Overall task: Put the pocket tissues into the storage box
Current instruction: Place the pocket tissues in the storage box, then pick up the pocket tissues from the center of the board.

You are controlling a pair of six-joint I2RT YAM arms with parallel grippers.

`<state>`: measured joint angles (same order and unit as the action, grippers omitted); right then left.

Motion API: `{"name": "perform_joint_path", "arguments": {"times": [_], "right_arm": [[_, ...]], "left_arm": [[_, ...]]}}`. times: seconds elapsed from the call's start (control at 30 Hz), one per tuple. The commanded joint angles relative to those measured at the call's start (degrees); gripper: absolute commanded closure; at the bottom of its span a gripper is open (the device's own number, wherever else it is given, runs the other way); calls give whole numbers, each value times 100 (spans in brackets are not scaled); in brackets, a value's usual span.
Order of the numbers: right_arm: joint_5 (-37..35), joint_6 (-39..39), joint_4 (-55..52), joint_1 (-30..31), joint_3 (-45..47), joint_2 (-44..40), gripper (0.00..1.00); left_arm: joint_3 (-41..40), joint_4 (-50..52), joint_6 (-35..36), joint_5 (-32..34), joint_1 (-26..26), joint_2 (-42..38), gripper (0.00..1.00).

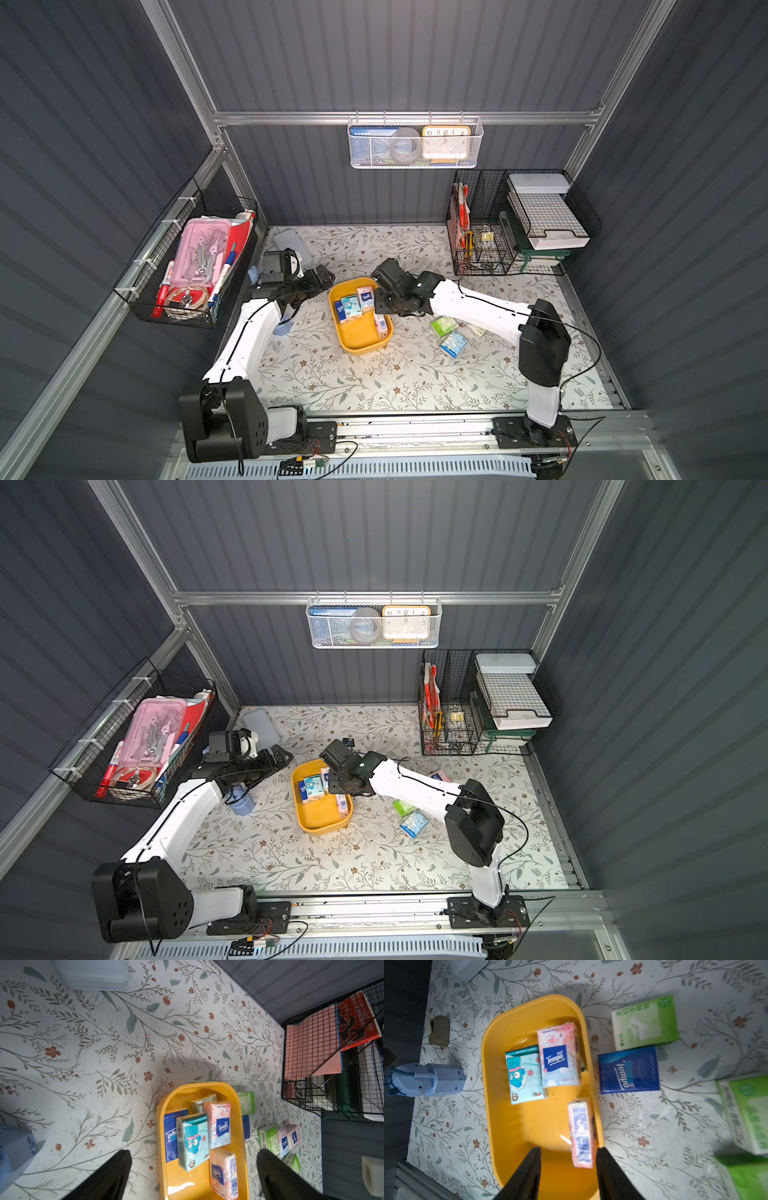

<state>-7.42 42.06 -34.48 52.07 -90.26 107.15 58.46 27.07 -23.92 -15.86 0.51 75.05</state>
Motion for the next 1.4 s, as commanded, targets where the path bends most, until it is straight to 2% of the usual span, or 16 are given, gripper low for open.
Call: {"name": "perform_joint_path", "arguments": {"times": [0.0, 0.2, 0.4, 0.5, 0.53, 0.57, 0.6, 0.77, 1.0, 1.37], "right_arm": [[-282, -98, -453, -222, 542, -490, 52], [-471, 405, -1380, -397, 1647, -1464, 46], [-191, 1268, -1488, -627, 3085, -2357, 38], [96, 1669, -1195, -786, 3757, -2650, 34], [132, 1743, -1072, -824, 3927, -2709, 29], [176, 1828, -937, -877, 4068, -2756, 12], [177, 1909, -848, -923, 4180, -2755, 5], [166, 2018, -484, -1124, 4303, -2439, 5], [70, 1946, -341, -1146, 3801, -1879, 8], [59, 2081, -21, -1175, 3846, -1531, 10]], "left_arm": [[288, 26, -30, -271, 9, -87, 1], [666, 43, 136, -842, -117, 203, 1], [937, 114, 343, -184, -982, 489, 1], [927, 18, 255, -181, -1180, 602, 1], [909, -26, 216, -217, -1179, 617, 1], [889, -63, 196, -250, -1189, 618, 1], [865, -78, 186, -251, -1186, 611, 1], [783, -66, 240, -165, -1190, 496, 1], [667, 51, 327, -32, -1187, 380, 1], [644, 70, 351, -35, -1188, 430, 1]]}}
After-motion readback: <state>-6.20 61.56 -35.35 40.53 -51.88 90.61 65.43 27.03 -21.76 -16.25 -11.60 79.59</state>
